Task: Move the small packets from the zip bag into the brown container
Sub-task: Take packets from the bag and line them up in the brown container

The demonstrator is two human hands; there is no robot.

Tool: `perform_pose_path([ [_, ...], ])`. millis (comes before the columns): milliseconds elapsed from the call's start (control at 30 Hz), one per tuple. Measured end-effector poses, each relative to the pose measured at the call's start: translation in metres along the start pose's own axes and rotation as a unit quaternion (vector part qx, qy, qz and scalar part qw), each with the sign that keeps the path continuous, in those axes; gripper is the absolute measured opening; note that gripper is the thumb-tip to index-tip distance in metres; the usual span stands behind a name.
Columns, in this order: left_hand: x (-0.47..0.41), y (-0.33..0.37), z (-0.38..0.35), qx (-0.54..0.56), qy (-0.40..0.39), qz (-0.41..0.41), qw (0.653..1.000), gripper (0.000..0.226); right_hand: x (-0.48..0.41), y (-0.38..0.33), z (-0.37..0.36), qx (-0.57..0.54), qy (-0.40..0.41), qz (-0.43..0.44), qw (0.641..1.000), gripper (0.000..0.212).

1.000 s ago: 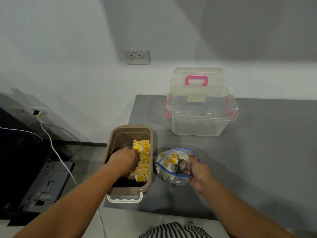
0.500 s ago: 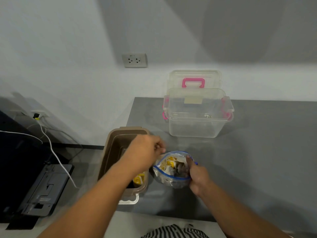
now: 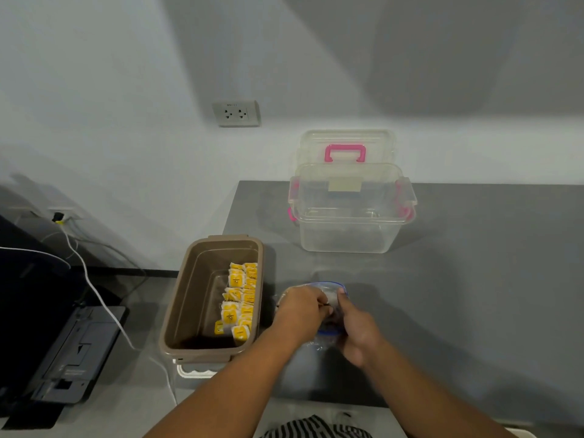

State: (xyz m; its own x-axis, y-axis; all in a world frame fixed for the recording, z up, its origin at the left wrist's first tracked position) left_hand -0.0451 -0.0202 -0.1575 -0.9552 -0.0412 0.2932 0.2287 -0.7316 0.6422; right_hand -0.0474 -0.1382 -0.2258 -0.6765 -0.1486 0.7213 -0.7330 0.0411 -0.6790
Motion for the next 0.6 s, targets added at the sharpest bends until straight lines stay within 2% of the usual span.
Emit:
perform_pose_path([
  [233,-0.003,0.002,-0.004,-0.027,-0.008,0.011,1.0,0.02,-0.003,0.0,0.006,-0.027,-0.028,0.001,0.999,0.046],
  [433,0.002,-0.007,0.003,0.073,0.028,0.019,0.997,0.01,-0.01,-0.004,0.017,-0.021,0.008,0.015,1.0,0.041],
  [600,0.008,-0.01,0.007,0.115,0.035,0.014,0.993,0.018,-0.014,-0.005,0.02,-0.015,0.028,0.017,0.999,0.035],
])
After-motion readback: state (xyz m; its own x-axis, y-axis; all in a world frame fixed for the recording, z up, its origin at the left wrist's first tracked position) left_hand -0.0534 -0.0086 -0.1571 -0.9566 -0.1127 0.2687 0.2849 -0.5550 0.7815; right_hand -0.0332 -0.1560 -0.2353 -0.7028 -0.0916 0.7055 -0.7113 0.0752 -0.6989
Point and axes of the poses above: each hand's wrist, its own x-axis away from the middle knuckle, its own z-axis out of the back of the hand, y = z × x, the point moved 5 cm from there along -x, towards the middle knuckle, and after that the axes turned 11 degrees about x, right-handed, at the moved point
